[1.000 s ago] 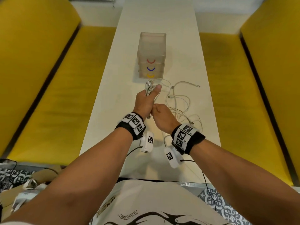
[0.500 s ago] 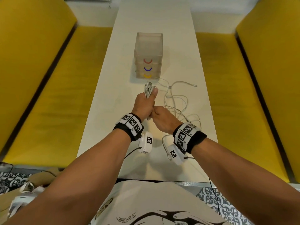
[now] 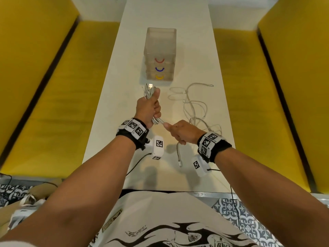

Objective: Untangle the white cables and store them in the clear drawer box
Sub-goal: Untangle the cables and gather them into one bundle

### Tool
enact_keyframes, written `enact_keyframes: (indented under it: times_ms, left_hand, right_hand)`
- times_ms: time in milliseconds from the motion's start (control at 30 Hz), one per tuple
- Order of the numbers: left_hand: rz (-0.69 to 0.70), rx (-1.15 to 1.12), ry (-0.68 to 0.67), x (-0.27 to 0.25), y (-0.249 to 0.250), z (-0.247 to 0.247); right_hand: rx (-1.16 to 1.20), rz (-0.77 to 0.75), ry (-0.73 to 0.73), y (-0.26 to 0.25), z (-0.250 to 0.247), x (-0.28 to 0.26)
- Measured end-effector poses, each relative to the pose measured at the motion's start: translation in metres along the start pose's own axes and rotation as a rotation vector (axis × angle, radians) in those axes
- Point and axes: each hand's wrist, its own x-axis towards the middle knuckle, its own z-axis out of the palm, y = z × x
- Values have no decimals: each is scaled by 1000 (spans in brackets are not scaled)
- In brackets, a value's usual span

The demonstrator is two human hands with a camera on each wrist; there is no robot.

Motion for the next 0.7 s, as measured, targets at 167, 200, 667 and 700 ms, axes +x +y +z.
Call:
enact_keyframes:
  times_ms: [167,200,667,700]
  left_hand:
    - [39,-37,7,5,12,-10]
    - [44,-53,18,5,13,-12]
    - [262,476,170,10,19,-26]
    - [263,506,146,9,17,-22]
  right_hand:
    - [56,49,6,10,-9,2]
    - [50,45,9,9,-11,2]
    - [167,-58,150,-12,-46,0]
    - [135,-94,156,-23,-49,-1]
